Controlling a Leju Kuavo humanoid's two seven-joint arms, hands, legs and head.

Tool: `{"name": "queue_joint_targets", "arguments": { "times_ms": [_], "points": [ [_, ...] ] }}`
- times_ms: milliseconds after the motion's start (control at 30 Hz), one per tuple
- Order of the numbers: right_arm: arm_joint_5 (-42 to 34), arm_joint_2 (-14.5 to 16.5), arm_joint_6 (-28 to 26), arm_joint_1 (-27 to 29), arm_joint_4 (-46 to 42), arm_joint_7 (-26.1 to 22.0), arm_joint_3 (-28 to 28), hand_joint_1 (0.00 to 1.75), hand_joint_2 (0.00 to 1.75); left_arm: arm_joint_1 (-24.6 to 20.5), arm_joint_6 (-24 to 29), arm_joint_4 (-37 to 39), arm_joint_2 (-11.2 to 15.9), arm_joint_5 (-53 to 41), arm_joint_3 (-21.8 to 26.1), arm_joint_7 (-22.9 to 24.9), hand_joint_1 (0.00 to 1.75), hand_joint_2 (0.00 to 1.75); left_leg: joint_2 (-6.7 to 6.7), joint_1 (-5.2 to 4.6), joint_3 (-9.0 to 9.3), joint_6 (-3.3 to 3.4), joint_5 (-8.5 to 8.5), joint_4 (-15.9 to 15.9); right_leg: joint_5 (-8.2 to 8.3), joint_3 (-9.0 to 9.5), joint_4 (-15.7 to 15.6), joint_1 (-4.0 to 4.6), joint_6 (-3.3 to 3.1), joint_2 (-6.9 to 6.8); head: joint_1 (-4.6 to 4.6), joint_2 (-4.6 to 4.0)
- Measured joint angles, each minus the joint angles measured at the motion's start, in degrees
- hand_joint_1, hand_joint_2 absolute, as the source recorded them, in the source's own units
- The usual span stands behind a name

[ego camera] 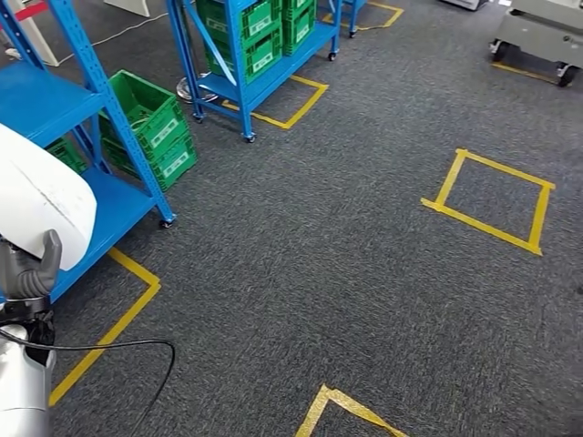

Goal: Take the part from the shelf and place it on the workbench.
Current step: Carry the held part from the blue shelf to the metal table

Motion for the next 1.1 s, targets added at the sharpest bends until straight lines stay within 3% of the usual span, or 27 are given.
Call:
{"name": "queue_joint_targets", "arguments": {
  "times_ms": [33,100,133,167,233,300,333,367,400,467,533,600,633,700,767,833,867,900,933,967,1033,1067,1100],
  "points": [
    [0.0,0.0,0.0,0.0,0.0,0.0,0.0,0.0,1.75,-0.1,0.0,0.1,-0.1,0.0,0.2,0.0,1.75,1.75,-0.66,0.05,0.46,0.18,-0.09,-1.2,0.04,-0.44,0.2,-0.08,0.43,0.75,-0.03,0.0],
    [0.0,-0.1,0.0,0.3,0.0,0.0,0.0,0.0,1.75,-0.3,0.0,0.4,-0.4,0.0,0.3,0.1,1.75,1.75,0.44,-0.1,0.52,0.96,-0.25,-1.4,0.3,-1.12,0.1,-0.3,1.04,1.58,-0.04,0.0],
    [0.0,-0.2,0.0,0.6,0.0,0.0,0.0,0.0,1.75,-0.4,0.0,0.5,-0.6,0.0,0.4,0.1,1.75,1.75,1.11,-0.11,0.56,1.39,-0.17,-1.4,0.13,-1.42,0.4,-0.2,1.29,0.42,0.12,0.0],
    [0.0,-0.2,0.0,0.6,0.0,0.0,0.0,0.0,1.75,-0.6,0.0,0.5,-0.7,0.0,0.4,0.1,1.75,1.75,1.82,-0.1,0.61,1.77,-0.1,-1.5,-0.63,-2.12,1.6,-0.05,1.54,-1.57,0.4,0.0],
    [0.0,-0.2,0.0,0.4,0.0,0.0,0.0,0.0,1.75,-0.7,0.0,0.6,-0.8,0.0,0.5,0.1,1.75,1.75,3.38,-0.29,0.69,2.29,-0.1,-1.5,-3.94,-5.04,7.8,0.18,1.95,-6.2,0.85,0.0],
    [0.0,-0.2,0.0,0.2,0.0,0.0,0.1,0.0,1.75,-0.6,0.0,0.7,-0.8,0.0,0.7,0.1,1.75,1.75,5.08,-0.54,0.76,2.49,-0.25,-1.5,-6.97,-8.62,15.1,0.04,2.1,-7.6,0.89,0.0],
    [0.0,-0.2,0.0,0.2,0.0,0.0,0.1,0.0,1.75,-0.6,0.0,0.8,-0.8,0.0,0.7,0.1,1.75,1.75,5.89,-0.63,0.85,2.54,-0.35,-1.5,-7.05,-9.25,16.5,0.02,2.03,-7.7,0.91,0.0],
    [0.0,-0.2,0.0,0.3,0.0,0.1,0.1,0.0,1.75,-0.6,0.0,0.8,-0.9,0.0,0.8,0.1,1.75,1.75,6.67,-0.72,1.0,2.55,-0.48,-1.5,-6.1,-8.73,15.6,0.05,1.88,-7.77,0.9,0.0],
    [0.0,-0.2,0.0,0.3,0.0,0.1,0.1,0.0,1.75,-0.7,0.0,0.9,-0.9,-0.2,0.8,0.1,1.75,1.75,7.42,-0.82,1.23,2.52,-0.65,-1.5,-4.3,-7.01,12.4,0.15,1.6,-8.12,0.91,0.0],
    [0.1,-0.3,0.0,0.3,0.0,0.1,0.1,0.0,1.75,-0.8,0.2,0.9,-0.9,-0.9,0.8,0.2,1.75,1.75,8.77,-1.13,1.74,2.29,-1.07,-1.5,-1.15,-2.59,4.3,0.74,0.76,-10.64,0.87,0.0],
    [0.3,-0.3,0.0,0.1,0.0,0.1,0.3,0.0,1.75,-1.2,0.9,0.9,-1.0,-2.5,0.7,0.6,1.75,1.75,9.91,-1.41,2.06,1.83,-1.32,-1.6,-0.23,-0.64,0.6,1.37,0.13,-12.28,0.82,0.0],
    [0.7,-0.3,0.0,0.1,0.0,0.3,0.4,0.0,1.75,-1.6,2.5,0.7,-1.2,-4.7,0.3,1.5,1.75,1.75,11.1,-1.45,2.37,1.2,-1.38,-2.0,-0.1,-0.76,0.2,1.55,-0.31,-11.04,0.82,0.0],
    [0.9,-0.3,0.0,0.1,0.0,0.4,0.5,0.0,1.75,-1.8,3.5,0.5,-1.3,-6.0,-0.1,2.1,1.75,1.75,10.89,-1.36,2.52,0.92,-1.62,-2.0,0.13,-0.6,-0.2,1.44,-0.59,-10.26,0.78,0.0],
    [1.3,-0.4,0.1,0.1,0.0,0.7,0.5,0.0,1.75,-2.4,5.6,0.0,-1.5,-9.1,-1.0,3.2,1.75,1.75,8.38,-1.19,1.66,0.61,-3.48,0.4,0.67,-0.03,-1.1,1.07,-1.23,-8.82,0.63,0.0],
    [1.8,-0.4,0.1,-0.2,0.0,0.9,0.6,0.0,1.75,-2.7,8.3,-0.6,-1.7,-13.1,-2.2,4.7,1.75,1.75,5.33,-1.12,-1.79,0.61,-6.87,7.3,0.88,0.15,-1.4,0.87,-1.61,-7.21,0.41,0.0],
    [2.5,-0.4,0.2,-0.4,0.0,1.2,0.8,0.0,1.75,-3.1,11.1,-1.3,-2.1,-18.8,-4.5,6.5,1.75,1.75,4.46,-1.1,-5.24,0.53,-8.39,13.1,0.89,0.17,-1.4,0.82,-1.68,-5.28,0.27,0.0],
    [3.0,-0.4,0.2,-0.4,0.0,1.4,1.0,0.0,1.75,-3.9,12.4,-1.9,-2.6,-23.1,-6.5,7.7,1.75,1.75,4.38,-1.04,-5.78,0.47,-7.42,13.3,0.9,0.17,-1.3,0.75,-1.59,-4.37,0.27,0.0],
    [3.6,-0.4,0.2,-0.4,0.0,1.5,1.3,0.0,1.75,-5.3,13.4,-2.4,-3.3,-28.0,-9.2,9.4,1.75,1.75,4.23,-0.91,-5.27,0.35,-5.37,11.4,0.89,0.16,-1.2,0.64,-1.41,-3.65,0.26,0.0],
    [4.1,-0.4,0.3,-0.5,0.0,1.6,1.6,0.0,1.75,-7.2,14.3,-3.0,-3.9,-33.0,-12.8,11.6,1.75,1.75,3.45,-0.6,-3.98,0.11,-2.84,8.0,0.82,0.09,-0.9,0.49,-1.11,-3.06,0.25,0.0],
    [4.4,-0.5,0.3,-0.6,0.0,1.8,1.9,0.0,1.75,-9.4,15.3,-3.4,-4.4,-37.3,-16.7,14.2,1.75,1.75,1.84,-0.21,-2.52,-0.23,-1.01,4.6,0.67,-0.2,-0.4,0.46,-0.65,-2.55,0.28,0.0],
    [4.8,-0.8,0.4,-1.2,0.0,2.0,2.3,0.0,1.75,-13.2,16.6,-3.7,-5.1,-41.7,-23.9,18.4,1.75,1.75,-0.86,0.27,-0.69,-0.2,0.13,0.4,0.56,-1.15,0.5,0.22,0.29,-1.31,0.35,0.0],
    [4.9,-0.9,0.4,-1.4,0.0,2.1,2.4,0.0,1.75,-14.7,16.8,-3.7,-5.2,-43.0,-27.0,19.9,1.75,1.75,-1.19,0.18,-0.55,0.18,-0.28,-0.1,0.7,-1.65,0.7,0.07,0.76,-0.51,0.37,0.0],
    [5.0,-0.9,0.4,-1.3,0.0,2.1,2.5,0.0,1.75,-16.1,16.6,-3.8,-5.2,-44.3,-29.8,21.1,1.75,1.75,-0.48,0.02,-0.59,0.79,-0.35,-0.1,0.96,-2.01,0.6,-0.22,1.14,0.33,0.37,0.0]
  ]
}}
